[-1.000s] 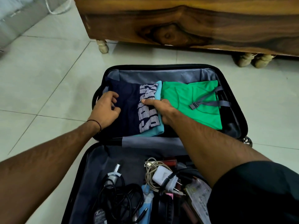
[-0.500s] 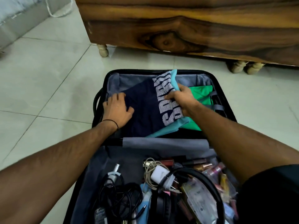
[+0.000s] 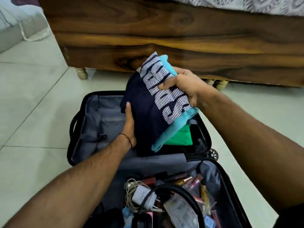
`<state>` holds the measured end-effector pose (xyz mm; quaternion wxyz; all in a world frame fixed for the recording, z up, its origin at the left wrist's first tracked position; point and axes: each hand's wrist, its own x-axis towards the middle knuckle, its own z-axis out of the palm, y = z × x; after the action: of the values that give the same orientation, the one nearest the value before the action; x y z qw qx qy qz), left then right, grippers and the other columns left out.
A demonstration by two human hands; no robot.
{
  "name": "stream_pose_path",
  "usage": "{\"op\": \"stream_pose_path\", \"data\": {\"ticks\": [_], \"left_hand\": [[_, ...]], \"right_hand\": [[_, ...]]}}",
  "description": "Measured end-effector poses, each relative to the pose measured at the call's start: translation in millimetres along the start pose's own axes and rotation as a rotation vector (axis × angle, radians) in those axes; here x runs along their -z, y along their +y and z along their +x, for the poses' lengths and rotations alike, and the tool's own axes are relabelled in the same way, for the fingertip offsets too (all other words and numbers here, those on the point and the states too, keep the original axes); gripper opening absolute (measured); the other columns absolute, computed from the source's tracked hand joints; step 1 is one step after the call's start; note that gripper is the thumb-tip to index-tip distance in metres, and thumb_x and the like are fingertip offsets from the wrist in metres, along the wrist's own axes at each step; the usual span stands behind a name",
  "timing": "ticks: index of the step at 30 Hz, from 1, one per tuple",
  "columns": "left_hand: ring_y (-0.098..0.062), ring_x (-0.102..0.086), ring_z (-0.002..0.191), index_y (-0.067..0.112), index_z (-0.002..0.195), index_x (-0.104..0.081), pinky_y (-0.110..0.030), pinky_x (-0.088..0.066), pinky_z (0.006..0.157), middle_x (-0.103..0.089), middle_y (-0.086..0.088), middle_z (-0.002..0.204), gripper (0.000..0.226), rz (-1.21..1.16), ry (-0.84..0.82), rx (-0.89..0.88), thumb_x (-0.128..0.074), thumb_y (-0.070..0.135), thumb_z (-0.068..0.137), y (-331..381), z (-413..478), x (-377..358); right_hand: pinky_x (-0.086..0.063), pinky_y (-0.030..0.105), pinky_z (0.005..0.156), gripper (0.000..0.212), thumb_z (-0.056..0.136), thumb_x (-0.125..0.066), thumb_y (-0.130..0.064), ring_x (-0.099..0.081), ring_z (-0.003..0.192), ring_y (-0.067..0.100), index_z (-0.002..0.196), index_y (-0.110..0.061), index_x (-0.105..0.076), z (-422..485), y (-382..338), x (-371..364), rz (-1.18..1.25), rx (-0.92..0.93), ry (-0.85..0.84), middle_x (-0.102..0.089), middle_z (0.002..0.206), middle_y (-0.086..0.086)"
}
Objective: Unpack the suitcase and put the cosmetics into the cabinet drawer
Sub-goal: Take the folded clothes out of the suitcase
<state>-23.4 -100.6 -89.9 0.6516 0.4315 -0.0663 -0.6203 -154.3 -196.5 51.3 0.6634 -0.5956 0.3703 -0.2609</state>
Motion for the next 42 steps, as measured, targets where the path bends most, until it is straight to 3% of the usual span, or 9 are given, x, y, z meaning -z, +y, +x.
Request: {"op": "stream_pose_path", "data": {"ticks": [4,8,10,15,17,23,27,34,42], "left_hand": [[-0.023,-0.053,0.123,0.009,0.137,-0.049,-0.033,-0.044,0.094,-0.061,-0.002,0.130,0.064,0.014,0.062,-0.085,-0.020,0.054,0.102,14,-9,-1],[-0.027,-0.057,0.124,0.023,0.135,-0.056,-0.042,-0.039,0.110,-0.060,-0.002,0.136,0.093,-0.064,-0.029,-0.083,-0.037,0.090,0.073,32,-12,18],[-0.026,-0.054,0.128,0.025,0.140,-0.052,-0.043,-0.034,0.114,-0.056,-0.003,0.141,0.096,0.002,-0.058,-0.074,-0.037,0.091,0.072,42,-10,29],[-0.020,-0.072,0.096,0.015,0.101,-0.078,-0.030,-0.059,0.081,-0.073,-0.008,0.111,0.028,0.275,-0.128,0.004,-0.058,0.033,0.094,39,-15,39],[-0.021,-0.073,0.088,0.011,0.102,-0.075,-0.029,-0.060,0.072,-0.074,-0.010,0.105,0.018,0.380,-0.084,0.057,-0.063,0.018,0.091,35,-13,49],[-0.027,-0.068,0.105,0.010,0.122,-0.065,-0.040,-0.053,0.096,-0.072,-0.009,0.113,0.053,0.581,0.047,0.003,-0.081,0.014,0.071,35,-7,79],[-0.019,-0.071,0.094,0.014,0.119,-0.063,-0.026,-0.058,0.074,-0.075,0.000,0.103,0.041,0.586,0.146,-0.096,-0.072,-0.001,0.081,43,-31,72],[-0.013,-0.068,0.100,0.033,0.118,-0.056,-0.027,-0.056,0.084,-0.070,0.008,0.112,0.052,0.718,0.105,-0.088,-0.072,-0.001,0.082,118,-126,-5],[-0.020,-0.066,0.109,0.032,0.133,-0.050,-0.045,-0.052,0.097,-0.067,0.004,0.122,0.076,0.702,0.134,-0.098,-0.081,0.023,0.064,248,-286,-183]], "right_hand": [[-0.061,0.039,0.067,0.040,0.087,-0.054,0.015,-0.072,0.079,0.028,0.117,-0.010,-0.063,-3,-7,12,0.186,-0.008,-0.110,-0.072,0.100,0.016],[-0.062,0.039,0.066,0.043,0.091,-0.051,0.009,-0.073,0.075,0.026,0.131,-0.005,-0.056,2,22,22,0.289,-0.079,-0.086,-0.072,0.096,0.015],[-0.063,0.042,0.068,0.041,0.091,-0.054,0.006,-0.073,0.076,0.027,0.131,-0.003,-0.056,7,44,30,0.265,-0.126,-0.029,-0.073,0.098,0.017],[-0.062,0.046,0.072,0.032,0.089,-0.063,0.003,-0.072,0.086,0.032,0.120,-0.005,-0.064,11,99,45,0.142,-0.231,0.038,-0.071,0.111,0.021],[-0.062,0.042,0.069,0.030,0.089,-0.065,0.001,-0.073,0.085,0.030,0.118,-0.007,-0.065,11,116,44,0.143,-0.261,0.034,-0.071,0.114,0.020],[-0.061,0.035,0.074,0.043,0.089,-0.066,0.001,-0.072,0.092,0.025,0.128,-0.018,-0.061,11,156,25,0.022,-0.243,-0.003,-0.075,0.110,0.008],[-0.061,0.034,0.077,0.062,0.089,-0.066,0.003,-0.073,0.094,0.020,0.142,-0.024,-0.050,-1,148,7,0.048,-0.194,0.024,-0.074,0.115,0.004],[-0.060,0.038,0.088,0.081,0.091,-0.063,0.005,-0.070,0.106,0.020,0.151,-0.039,-0.032,-71,48,-5,0.116,-0.252,0.023,-0.071,0.123,-0.001],[-0.061,0.046,0.078,0.085,0.094,-0.063,-0.002,-0.072,0.102,0.032,0.151,-0.050,-0.023,-158,-220,17,0.091,-0.309,-0.108,-0.072,0.120,0.002]]}}
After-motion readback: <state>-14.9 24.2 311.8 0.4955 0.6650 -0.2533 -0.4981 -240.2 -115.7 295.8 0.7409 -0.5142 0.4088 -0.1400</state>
